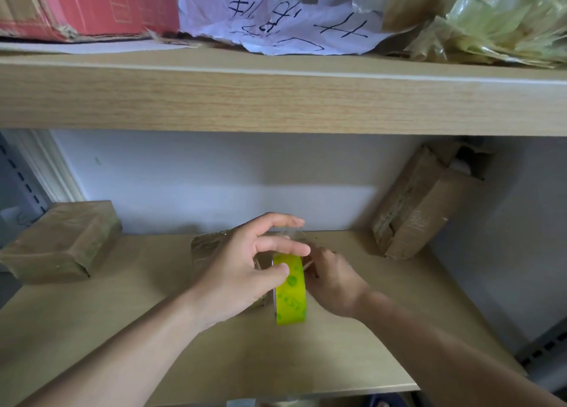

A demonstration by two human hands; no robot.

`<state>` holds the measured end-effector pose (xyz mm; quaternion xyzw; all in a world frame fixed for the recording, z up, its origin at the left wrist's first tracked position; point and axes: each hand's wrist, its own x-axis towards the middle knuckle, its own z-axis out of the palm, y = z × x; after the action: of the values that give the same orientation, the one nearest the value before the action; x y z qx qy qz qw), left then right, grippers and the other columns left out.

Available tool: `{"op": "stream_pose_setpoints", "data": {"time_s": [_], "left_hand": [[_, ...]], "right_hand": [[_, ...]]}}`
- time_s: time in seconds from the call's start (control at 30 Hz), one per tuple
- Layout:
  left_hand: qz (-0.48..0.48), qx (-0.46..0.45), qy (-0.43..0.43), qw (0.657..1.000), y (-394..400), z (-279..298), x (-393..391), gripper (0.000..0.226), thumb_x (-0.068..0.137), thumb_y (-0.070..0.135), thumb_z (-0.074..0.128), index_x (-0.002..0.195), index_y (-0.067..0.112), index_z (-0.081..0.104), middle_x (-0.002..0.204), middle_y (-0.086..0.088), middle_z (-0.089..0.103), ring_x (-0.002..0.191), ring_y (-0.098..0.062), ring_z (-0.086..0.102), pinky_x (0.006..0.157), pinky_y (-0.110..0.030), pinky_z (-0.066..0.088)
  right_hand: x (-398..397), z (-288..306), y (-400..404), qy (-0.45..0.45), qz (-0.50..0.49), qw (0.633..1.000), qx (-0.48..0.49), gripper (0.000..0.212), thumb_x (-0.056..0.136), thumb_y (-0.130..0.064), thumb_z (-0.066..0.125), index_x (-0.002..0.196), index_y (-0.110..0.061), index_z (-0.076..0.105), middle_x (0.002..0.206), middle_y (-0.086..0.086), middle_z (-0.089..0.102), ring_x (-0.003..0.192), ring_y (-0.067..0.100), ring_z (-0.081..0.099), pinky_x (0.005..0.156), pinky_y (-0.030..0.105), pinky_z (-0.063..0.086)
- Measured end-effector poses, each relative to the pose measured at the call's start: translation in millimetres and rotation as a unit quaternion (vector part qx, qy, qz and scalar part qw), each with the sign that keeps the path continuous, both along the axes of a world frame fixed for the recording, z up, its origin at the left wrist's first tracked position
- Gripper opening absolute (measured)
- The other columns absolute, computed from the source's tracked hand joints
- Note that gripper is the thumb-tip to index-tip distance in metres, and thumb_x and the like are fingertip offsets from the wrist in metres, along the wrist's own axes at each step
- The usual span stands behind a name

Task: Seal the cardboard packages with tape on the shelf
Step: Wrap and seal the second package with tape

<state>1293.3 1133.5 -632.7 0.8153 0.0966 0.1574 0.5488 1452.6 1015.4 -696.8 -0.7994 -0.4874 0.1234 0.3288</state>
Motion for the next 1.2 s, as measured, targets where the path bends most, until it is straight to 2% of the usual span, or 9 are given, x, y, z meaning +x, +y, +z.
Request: {"op": "stream_pose_setpoints", "data": {"time_s": [0.13, 0.3, 0.57, 0.67, 0.77, 0.83, 0.93, 1.13, 1.2], "left_hand": [[0.012, 0.022, -0.008, 1.0, 1, -7, 1, 0.047, 0.09, 0.012, 0.062, 0.126, 0.042, 0.058, 0.11, 0.013, 0.077, 0.096, -0.029, 0.055, 0.087, -0.067, 0.049], [0.05, 0.025, -0.039, 0.998, 0, -16, 7, 0.033, 0.1, 0.0, 0.059, 0.118, 0.026, 0.063, 0.095, 0.008, 0.08, 0.122, 0.0, 0.062, 0.11, -0.042, 0.046], [0.064, -0.03, -0.078, 0.994, -7, -15, 13, 0.018, 0.107, 0.013, 0.049, 0.109, 0.013, 0.067, 0.091, -0.008, 0.079, 0.101, -0.005, 0.072, 0.084, -0.017, 0.053], [0.013, -0.057, -0.064, 0.996, -6, -16, 12, 0.027, 0.1, 0.029, 0.05, 0.113, 0.014, 0.067, 0.098, -0.005, 0.08, 0.109, -0.007, 0.07, 0.087, -0.012, 0.048], [-0.028, -0.037, -0.037, 0.998, -3, -17, 9, 0.031, 0.091, 0.024, 0.054, 0.12, 0.018, 0.065, 0.108, 0.002, 0.079, 0.117, -0.005, 0.065, 0.093, -0.015, 0.046], [-0.041, -0.031, -0.032, 0.998, -4, -16, 9, 0.036, 0.086, 0.013, 0.054, 0.121, 0.019, 0.063, 0.112, 0.002, 0.078, 0.098, 0.006, 0.066, 0.081, -0.011, 0.046], [-0.042, -0.037, -0.035, 0.998, -2, -16, 11, 0.047, 0.079, 0.0, 0.048, 0.121, 0.015, 0.062, 0.113, -0.004, 0.077, 0.067, 0.012, 0.06, 0.06, -0.004, 0.041], [-0.024, -0.024, -0.032, 0.999, 0, -17, 12, 0.055, 0.075, -0.01, 0.045, 0.119, 0.018, 0.063, 0.112, -0.003, 0.077, 0.081, 0.006, 0.066, 0.066, -0.01, 0.042], [-0.017, -0.023, -0.038, 0.999, 1, -18, 12, 0.059, 0.074, -0.009, 0.042, 0.116, 0.026, 0.065, 0.112, 0.001, 0.077, 0.086, -0.012, 0.067, 0.071, -0.029, 0.043]], "right_hand": [[31, -1, -17, -0.053, -0.123, 0.991, -0.007, 0.027, 0.087, -0.007, 0.062, 0.104, -0.026, 0.071, 0.089, -0.008, 0.07, 0.079, 0.013, 0.063, 0.066, 0.017, 0.043], [38, -12, -31, -0.107, -0.134, 0.956, -0.238, 0.015, 0.082, -0.034, 0.076, 0.087, -0.02, 0.074, 0.077, -0.004, 0.063, 0.068, 0.016, 0.06, 0.053, 0.025, 0.041], [23, -14, -26, -0.255, -0.047, 0.93, -0.261, 0.015, 0.093, -0.016, 0.063, 0.108, -0.017, 0.065, 0.11, 0.003, 0.056, 0.095, 0.027, 0.063, 0.064, 0.032, 0.037], [24, -5, -31, -0.277, -0.041, 0.922, -0.269, 0.003, 0.094, -0.019, 0.06, 0.097, -0.019, 0.059, 0.11, 0.002, 0.06, 0.099, 0.029, 0.066, 0.066, 0.031, 0.036], [36, 3, -43, -0.21, -0.072, 0.948, -0.227, 0.004, 0.095, -0.02, 0.059, 0.097, -0.019, 0.063, 0.096, 0.0, 0.066, 0.08, 0.021, 0.066, 0.057, 0.029, 0.041], [46, 7, -54, -0.094, -0.071, 0.975, -0.188, 0.01, 0.095, -0.022, 0.061, 0.087, -0.027, 0.061, 0.084, -0.003, 0.065, 0.066, 0.014, 0.062, 0.052, 0.028, 0.045], [59, 8, -70, -0.034, -0.039, 0.985, -0.167, 0.023, 0.093, -0.019, 0.064, 0.084, -0.038, 0.055, 0.087, -0.006, 0.066, 0.075, 0.011, 0.063, 0.064, 0.029, 0.048], [71, 23, -90, 0.007, 0.011, 0.99, -0.142, 0.021, 0.093, -0.019, 0.064, 0.099, -0.038, 0.068, 0.075, -0.014, 0.062, 0.063, -0.002, 0.05, 0.061, 0.019, 0.041], [71, 34, -94, -0.001, 0.023, 0.991, -0.132, 0.016, 0.085, -0.029, 0.071, 0.096, -0.04, 0.066, 0.079, -0.024, 0.062, 0.066, -0.001, 0.049, 0.063, 0.021, 0.041]]}}
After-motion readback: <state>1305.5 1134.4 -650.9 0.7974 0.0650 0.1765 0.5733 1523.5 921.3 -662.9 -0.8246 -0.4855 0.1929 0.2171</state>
